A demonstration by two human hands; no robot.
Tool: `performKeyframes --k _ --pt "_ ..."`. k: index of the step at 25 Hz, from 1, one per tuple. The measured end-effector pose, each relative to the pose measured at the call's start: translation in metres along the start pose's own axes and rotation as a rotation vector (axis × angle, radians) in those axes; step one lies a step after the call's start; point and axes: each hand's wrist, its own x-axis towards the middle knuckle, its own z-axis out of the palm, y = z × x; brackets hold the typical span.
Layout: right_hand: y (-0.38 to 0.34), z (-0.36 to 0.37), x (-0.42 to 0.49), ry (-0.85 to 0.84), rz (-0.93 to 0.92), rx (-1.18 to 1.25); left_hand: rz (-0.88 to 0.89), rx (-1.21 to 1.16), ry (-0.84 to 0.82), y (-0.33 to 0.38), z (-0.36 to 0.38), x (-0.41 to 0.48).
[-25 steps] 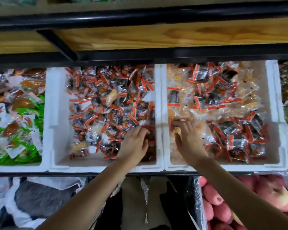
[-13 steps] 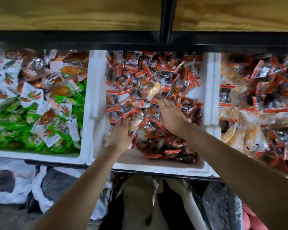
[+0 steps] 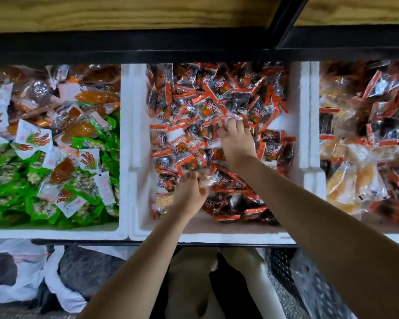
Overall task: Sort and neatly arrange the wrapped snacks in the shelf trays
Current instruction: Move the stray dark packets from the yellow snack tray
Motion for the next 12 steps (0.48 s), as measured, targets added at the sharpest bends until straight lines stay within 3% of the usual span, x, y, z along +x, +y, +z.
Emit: performKeyframes --k 6,9,12 --pt "0.03 -0.006 -0.019 0.046 -0.102 -0.032 0.065 -0.158 0.05 -0.022 -0.041 -0.025" --pt "0.035 0.002 -0.026 0.077 -0.123 0.006 0.027 -0.019 -0.045 -0.051 -0.057 -0.028" --pt "0.041 0.008 -0.031 0.068 -0.002 -0.013 -0.021 0.178 -0.173 -0.06 -0.054 -0.028"
